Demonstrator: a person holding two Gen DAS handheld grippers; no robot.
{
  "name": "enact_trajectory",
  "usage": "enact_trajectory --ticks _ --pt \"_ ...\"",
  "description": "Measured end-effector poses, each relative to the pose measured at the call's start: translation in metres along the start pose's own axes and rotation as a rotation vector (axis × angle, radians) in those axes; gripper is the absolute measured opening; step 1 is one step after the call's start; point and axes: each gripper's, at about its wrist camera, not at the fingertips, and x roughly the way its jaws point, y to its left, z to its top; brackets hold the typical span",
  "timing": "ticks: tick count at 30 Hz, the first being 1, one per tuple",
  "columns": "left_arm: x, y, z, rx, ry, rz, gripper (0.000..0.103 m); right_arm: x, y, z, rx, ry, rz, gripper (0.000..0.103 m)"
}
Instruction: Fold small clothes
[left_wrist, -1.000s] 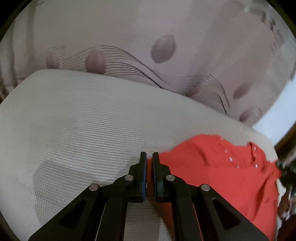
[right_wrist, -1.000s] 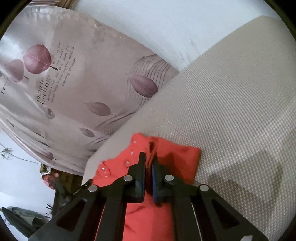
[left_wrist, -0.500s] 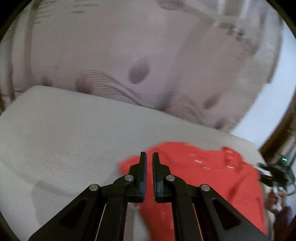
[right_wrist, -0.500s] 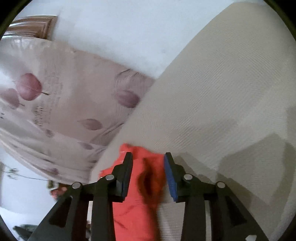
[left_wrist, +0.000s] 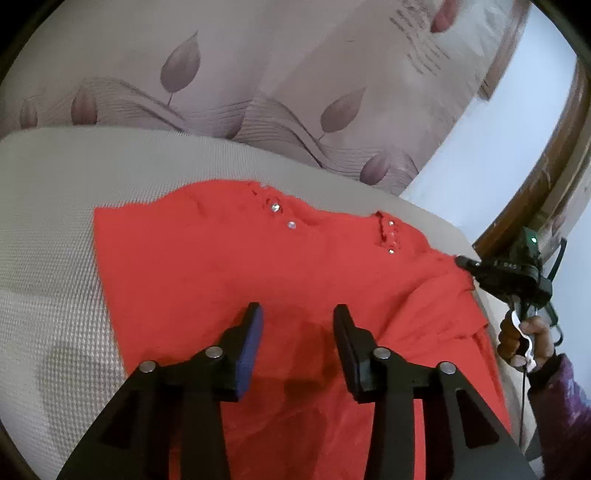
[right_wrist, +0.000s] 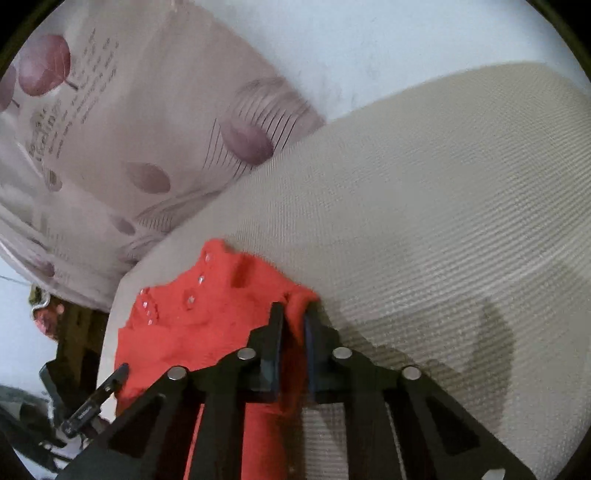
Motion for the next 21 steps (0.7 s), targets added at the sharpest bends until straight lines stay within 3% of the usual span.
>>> enact_trajectory --ticks 2,6,9,13,16,21 --pt "0.0 0.001 -0.001 -0.008 -0.004 -0.005 0.041 -0.013 -0.002 0.007 0.011 -0.044 0.006 0.005" --pt "0.003 -0.005 -0.001 0.024 0.007 0.024 0.045 -0.007 -0.005 0.01 -0.007 -0.022 -0.019 0.004" --pt "0.004 -0.009 -0.001 0.052 0.014 0.034 0.051 0.001 -0.016 0.005 0.046 0.005 0.041 0.006" --pt "0.005 -0.009 -0.002 0.058 0.019 0.032 0.053 -0.011 -0.046 0.002 0.209 -0.043 0.123 0.015" --pt "0.004 -0.008 -0.002 0.054 0.017 0.027 0.055 -0.023 -0.052 -0.004 0.214 -0.044 0.146 0.016" --pt "0.006 -0.011 -0.002 0.066 0.02 0.031 0.058 -0.006 -0.031 -0.009 0.104 0.045 0.057 0.016"
